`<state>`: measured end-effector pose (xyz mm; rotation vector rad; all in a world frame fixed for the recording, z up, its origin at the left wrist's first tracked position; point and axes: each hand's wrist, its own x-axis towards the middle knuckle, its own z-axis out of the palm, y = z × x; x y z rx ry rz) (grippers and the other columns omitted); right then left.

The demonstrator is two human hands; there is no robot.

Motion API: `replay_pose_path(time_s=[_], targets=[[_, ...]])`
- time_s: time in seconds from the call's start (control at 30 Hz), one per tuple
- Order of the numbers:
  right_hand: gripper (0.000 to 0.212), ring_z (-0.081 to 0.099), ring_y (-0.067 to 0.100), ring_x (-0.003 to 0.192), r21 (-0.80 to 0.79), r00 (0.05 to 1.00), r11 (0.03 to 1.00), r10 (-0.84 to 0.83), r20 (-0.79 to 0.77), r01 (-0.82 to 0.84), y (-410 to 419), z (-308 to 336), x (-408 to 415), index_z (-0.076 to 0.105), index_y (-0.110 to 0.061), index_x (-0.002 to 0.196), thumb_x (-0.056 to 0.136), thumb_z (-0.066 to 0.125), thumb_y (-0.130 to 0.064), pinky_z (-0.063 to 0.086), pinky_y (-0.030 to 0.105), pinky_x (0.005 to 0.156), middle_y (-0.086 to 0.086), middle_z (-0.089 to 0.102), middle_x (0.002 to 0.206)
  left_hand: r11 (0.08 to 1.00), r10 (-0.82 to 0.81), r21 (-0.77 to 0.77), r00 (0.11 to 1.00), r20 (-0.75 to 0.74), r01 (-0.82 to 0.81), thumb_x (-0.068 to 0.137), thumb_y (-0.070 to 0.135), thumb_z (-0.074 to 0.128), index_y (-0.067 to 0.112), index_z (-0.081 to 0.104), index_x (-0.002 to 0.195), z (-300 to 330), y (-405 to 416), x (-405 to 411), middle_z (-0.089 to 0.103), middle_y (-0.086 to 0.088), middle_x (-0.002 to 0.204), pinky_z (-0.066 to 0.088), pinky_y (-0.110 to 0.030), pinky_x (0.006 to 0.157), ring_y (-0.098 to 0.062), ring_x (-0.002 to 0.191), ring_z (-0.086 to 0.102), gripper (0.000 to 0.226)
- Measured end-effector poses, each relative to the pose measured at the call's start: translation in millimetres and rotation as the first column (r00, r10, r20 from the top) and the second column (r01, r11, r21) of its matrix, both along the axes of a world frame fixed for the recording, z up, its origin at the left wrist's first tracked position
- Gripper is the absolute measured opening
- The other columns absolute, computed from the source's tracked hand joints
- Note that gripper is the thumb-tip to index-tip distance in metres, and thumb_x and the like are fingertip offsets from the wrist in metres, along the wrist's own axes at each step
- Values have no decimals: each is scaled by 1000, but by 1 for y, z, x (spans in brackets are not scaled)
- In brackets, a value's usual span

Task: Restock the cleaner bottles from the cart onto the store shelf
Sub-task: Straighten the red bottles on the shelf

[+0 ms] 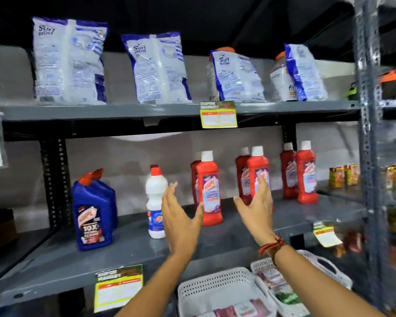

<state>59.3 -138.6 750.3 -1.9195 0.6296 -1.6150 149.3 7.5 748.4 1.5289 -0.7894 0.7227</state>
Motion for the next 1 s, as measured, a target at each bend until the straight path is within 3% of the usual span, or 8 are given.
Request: replay_pose_path(time_s=[0.17, 0.43, 0.57, 0.67, 0.77, 1.0], targets=[[89, 39, 40, 129, 127, 996, 988, -78, -41, 83, -89, -22, -19, 27, -2, 141, 68, 76, -14, 30, 46, 109, 25, 42, 140, 988, 28, 153, 976, -216, 6, 66, 26, 82, 10, 23, 145, -29, -63, 0, 34, -14, 150, 32, -41, 109, -30, 137, 34, 100], [120, 26, 36, 140, 259, 957, 960, 171, -232, -109, -195, -45, 1, 4, -6, 148, 63, 84, -29, 26, 47, 114, 23, 26, 152, 976, 125, 220, 855, -503, -13, 55, 30, 89, 6, 2, 148, -36, -151, 31, 29, -22, 149, 35, -52, 108, -40, 135, 34, 130], [133, 46, 33, 126, 312, 925, 935, 261, -276, -170, -209, -44, 24, 7, -19, 146, 43, 84, -54, 42, 49, 105, 14, 41, 141, 939, 252, 337, 815, -521, -75, 53, 37, 89, 6, 9, 144, -39, -165, 46, 36, -20, 142, 44, -52, 97, -42, 123, 48, 125], [117, 59, 27, 102, 287, 926, 945, 239, -292, -154, -216, -44, 38, 21, -21, 133, 40, 83, -56, 53, 45, 90, 5, 56, 118, 908, 327, 399, 808, -490, -126, 53, 42, 87, 8, 21, 136, -38, -173, 48, 47, -17, 132, 49, -51, 91, -42, 115, 55, 111], [95, 57, 24, 88, 259, 926, 956, 214, -312, -134, -219, -43, 42, 27, -17, 122, 52, 85, -44, 50, 37, 83, 4, 59, 110, 898, 350, 418, 799, -488, -138, 58, 42, 84, 11, 30, 122, -39, -174, 47, 57, -14, 122, 51, -48, 87, -40, 109, 59, 90], [83, 63, 31, 93, 195, 907, 978, 144, -396, -70, -220, -46, 45, 26, -16, 111, 56, 81, -44, 49, 35, 75, 6, 61, 107, 886, 343, 445, 827, -445, -128, 58, 45, 83, 12, 33, 111, -40, -173, 46, 60, -12, 120, 50, -44, 86, -38, 108, 60, 80]])
